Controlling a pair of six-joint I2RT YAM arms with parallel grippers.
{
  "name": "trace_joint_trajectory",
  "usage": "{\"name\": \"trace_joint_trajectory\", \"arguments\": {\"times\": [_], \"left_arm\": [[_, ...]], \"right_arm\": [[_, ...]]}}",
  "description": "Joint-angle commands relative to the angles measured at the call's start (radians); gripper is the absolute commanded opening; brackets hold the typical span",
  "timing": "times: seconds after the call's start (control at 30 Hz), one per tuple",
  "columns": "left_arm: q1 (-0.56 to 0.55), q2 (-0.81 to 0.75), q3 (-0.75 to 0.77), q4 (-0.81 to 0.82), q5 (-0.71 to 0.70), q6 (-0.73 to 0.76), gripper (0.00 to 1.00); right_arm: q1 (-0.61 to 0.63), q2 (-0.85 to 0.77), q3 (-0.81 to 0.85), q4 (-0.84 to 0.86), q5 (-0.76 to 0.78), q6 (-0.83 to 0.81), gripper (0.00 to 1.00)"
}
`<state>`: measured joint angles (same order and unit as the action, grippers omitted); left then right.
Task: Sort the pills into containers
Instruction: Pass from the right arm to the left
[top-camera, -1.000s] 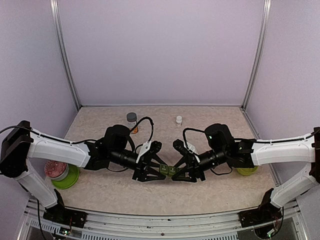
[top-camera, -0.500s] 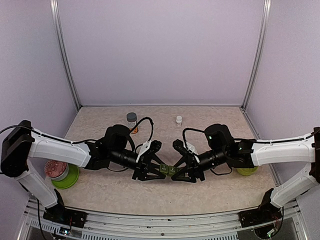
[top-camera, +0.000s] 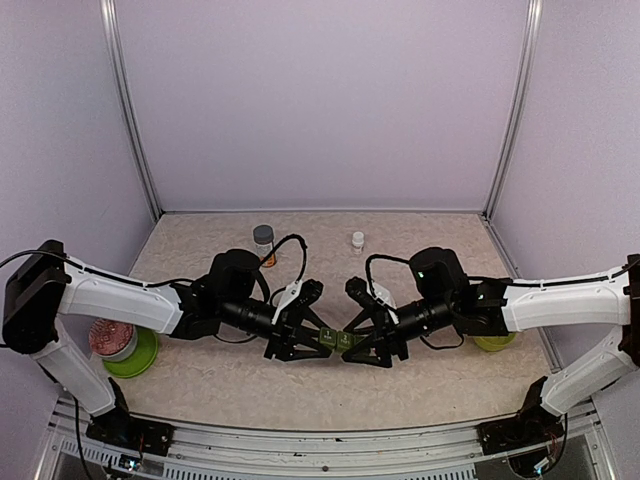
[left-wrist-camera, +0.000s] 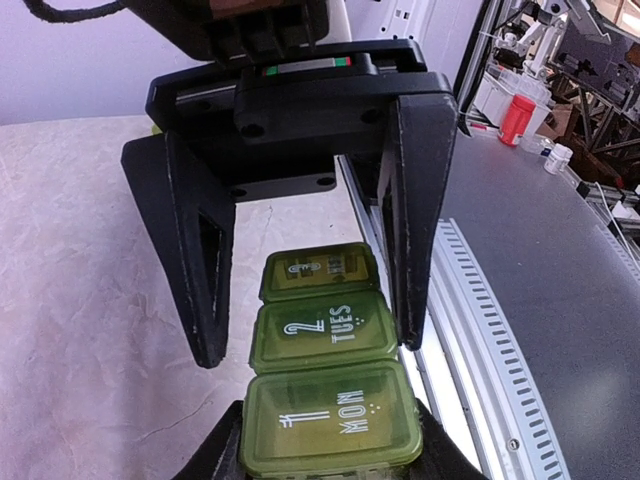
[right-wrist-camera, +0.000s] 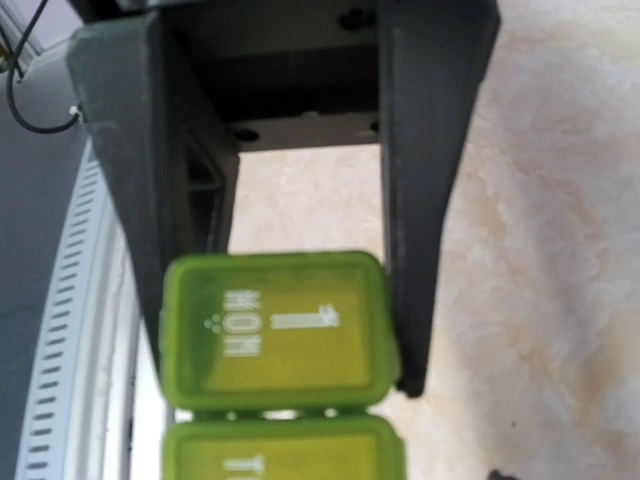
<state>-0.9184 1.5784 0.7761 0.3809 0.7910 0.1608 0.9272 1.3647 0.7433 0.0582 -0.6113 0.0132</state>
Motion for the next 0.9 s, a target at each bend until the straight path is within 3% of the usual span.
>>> {"name": "trace_joint_trajectory", "arguments": {"times": [0.0, 0.2, 0.57, 0.7, 0.87], "left_arm": [[0.01, 0.001, 0.02, 0.028, 0.022, -0.008, 0.33], [0.015, -0.003, 0.016, 0.025, 0.021, -0.007, 0.33], [0.02, -0.004, 0.016, 0.031, 0.026, -0.016, 0.33], [0.024, -0.003, 0.014, 0.041, 0.031, -0.024, 0.33], [0.027, 0.001, 0.014, 0.047, 0.033, -0.033, 0.33]], "right_arm": [[0.001, -0.026, 0.0, 0.008, 0.031, -0.013, 0.72], [-0.003, -0.056, -0.016, -0.009, 0.06, -0.021, 0.84], [-0.004, -0.01, -0.011, 0.007, 0.045, -0.021, 0.86], [-0.005, 0.015, 0.0, 0.024, 0.022, -0.015, 0.8], [-0.004, 0.023, 0.007, 0.035, 0.016, -0.014, 0.64]]}}
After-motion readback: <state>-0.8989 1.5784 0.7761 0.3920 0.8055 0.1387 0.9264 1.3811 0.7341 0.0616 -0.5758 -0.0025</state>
